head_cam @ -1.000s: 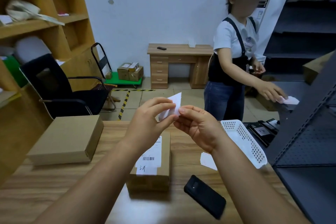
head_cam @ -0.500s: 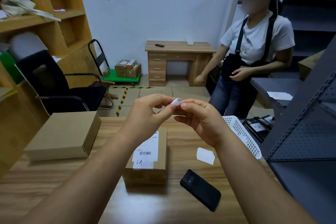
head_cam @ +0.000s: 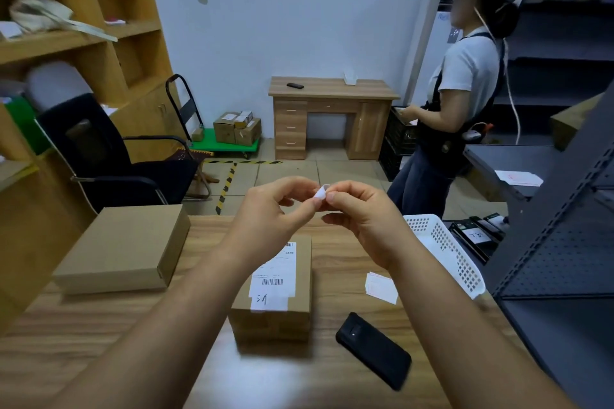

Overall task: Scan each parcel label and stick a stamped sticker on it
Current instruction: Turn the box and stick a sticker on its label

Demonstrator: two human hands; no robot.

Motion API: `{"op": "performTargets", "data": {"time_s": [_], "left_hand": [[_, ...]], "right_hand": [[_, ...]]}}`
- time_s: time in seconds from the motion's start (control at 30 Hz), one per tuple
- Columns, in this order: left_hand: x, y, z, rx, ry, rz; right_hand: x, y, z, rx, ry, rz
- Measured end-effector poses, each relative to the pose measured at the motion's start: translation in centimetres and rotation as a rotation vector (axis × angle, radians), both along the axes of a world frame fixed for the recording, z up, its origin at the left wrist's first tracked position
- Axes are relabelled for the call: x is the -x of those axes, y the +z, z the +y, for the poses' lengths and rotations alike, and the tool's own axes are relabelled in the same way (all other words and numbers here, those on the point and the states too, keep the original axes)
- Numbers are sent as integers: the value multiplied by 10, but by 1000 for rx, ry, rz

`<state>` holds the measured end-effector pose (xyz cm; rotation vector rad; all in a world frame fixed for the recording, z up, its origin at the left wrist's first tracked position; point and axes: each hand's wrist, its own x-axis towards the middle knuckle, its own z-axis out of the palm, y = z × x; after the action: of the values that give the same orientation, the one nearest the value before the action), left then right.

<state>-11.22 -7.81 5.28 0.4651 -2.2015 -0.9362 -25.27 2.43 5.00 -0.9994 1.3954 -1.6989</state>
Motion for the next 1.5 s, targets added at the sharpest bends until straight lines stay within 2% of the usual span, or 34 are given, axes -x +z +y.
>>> {"op": "performTargets", "data": {"time_s": [0.23, 0.33, 0.4, 0.53, 0.6, 0.77, 1.03, 1.17, 1.23, 1.3, 1.4, 1.5], "left_hand": [[-7, -4, -35, 33, 4, -61], [-3, 0, -47, 13, -22, -10], [4, 2, -53, -66, -23, 24], [28, -10, -54, -347, -79, 10], [48, -21, -43, -431, -140, 0], [92, -44, -19, -510, -173, -18], [194, -76, 34, -527, -177, -144], [240, -103, 52, -558, -116, -170], [272, -124, 55, -635, 13, -166], [277, -132, 47, -731, 120, -109], [271, -142, 34, -788, 171, -108], [274, -157, 33, -828, 221, -139]], "right_hand": [[-8, 0, -25, 1, -57, 225], [-9, 2, -33, -22, -95, 297], [-7, 1, -35, -36, -146, 239], [3, -8, -26, -49, -260, -59], [13, -19, -14, -60, -288, -136], [39, -36, 13, -82, -343, -171], [143, -82, 55, -160, -416, -162], [199, -112, 76, -239, -408, -211], [246, -141, 86, -357, -413, -286], [274, -168, 95, -486, -533, -315], [302, -200, 108, -620, -700, -238], [328, -229, 114, -756, -704, -43]]}}
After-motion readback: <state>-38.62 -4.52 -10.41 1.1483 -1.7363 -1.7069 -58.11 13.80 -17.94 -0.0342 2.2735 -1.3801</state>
